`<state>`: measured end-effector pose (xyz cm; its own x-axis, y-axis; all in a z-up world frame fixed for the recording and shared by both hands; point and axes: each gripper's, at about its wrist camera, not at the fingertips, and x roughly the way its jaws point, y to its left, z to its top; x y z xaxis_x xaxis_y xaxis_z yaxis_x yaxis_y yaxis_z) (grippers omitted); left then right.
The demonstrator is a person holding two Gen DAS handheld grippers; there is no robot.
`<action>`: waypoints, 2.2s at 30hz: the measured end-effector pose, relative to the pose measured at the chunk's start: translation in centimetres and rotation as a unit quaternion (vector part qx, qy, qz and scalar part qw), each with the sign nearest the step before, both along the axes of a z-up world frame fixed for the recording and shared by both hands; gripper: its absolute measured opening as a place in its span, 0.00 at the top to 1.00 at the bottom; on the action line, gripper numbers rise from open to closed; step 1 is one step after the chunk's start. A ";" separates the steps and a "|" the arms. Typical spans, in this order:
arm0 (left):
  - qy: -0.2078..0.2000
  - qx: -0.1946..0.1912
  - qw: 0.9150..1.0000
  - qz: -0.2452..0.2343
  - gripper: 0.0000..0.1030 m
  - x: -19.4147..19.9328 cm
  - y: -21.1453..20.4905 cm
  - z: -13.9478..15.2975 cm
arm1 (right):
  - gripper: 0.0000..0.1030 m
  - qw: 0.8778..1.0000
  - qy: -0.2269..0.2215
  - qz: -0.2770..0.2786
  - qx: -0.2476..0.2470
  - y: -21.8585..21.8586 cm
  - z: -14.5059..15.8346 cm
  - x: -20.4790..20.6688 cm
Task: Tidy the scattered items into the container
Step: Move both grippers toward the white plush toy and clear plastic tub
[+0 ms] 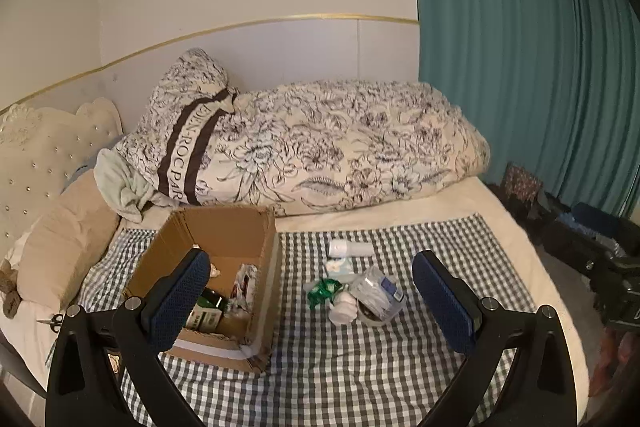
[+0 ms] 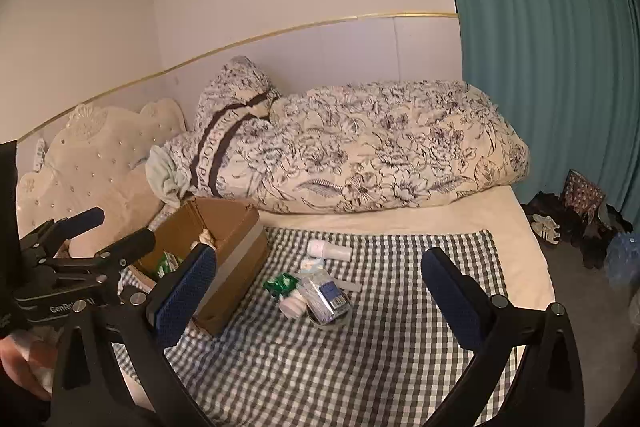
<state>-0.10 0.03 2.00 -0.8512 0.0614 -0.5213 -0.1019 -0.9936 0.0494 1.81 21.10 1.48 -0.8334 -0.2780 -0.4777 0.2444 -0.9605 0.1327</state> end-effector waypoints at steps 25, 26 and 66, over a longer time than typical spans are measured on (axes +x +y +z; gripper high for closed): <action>-0.106 -0.033 0.993 -0.028 0.00 -5.2 2.2 -11.4 | 0.00 0.997 -0.072 0.016 0.020 1.5 -8.8 -5.2; -0.109 -0.033 0.993 -0.030 0.00 -5.4 2.3 -11.6 | 0.00 0.997 -0.075 0.018 0.021 1.5 -9.2 -5.5; -0.229 -0.031 0.972 -0.045 0.17 -15.0 2.7 -25.2 | 0.07 0.978 -0.190 0.077 0.032 -1.8 -20.8 -14.9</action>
